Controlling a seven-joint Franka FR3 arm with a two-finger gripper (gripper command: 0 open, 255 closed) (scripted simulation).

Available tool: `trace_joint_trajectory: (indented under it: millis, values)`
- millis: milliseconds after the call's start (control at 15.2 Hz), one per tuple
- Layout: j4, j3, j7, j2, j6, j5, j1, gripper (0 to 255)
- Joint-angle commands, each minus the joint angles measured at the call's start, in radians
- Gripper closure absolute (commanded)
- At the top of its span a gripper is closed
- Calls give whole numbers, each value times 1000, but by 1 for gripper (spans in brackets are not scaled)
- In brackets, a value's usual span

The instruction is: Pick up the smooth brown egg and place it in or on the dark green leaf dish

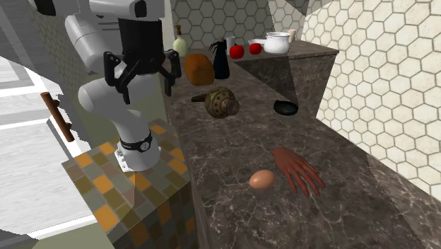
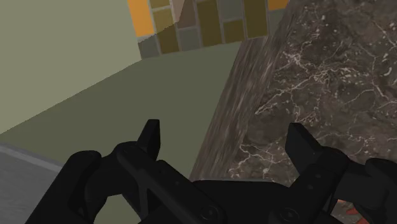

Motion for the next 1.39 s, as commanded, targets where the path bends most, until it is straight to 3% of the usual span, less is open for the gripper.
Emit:
trace_joint_trajectory:
  millis: [0, 660, 1320]
  values:
    - [0, 0, 0, 0, 0, 0, 0, 0]
    - [93, -58, -213, 377, 229, 53, 104, 0]
    - [285, -54, -439, 755, 348, 154, 188, 0]
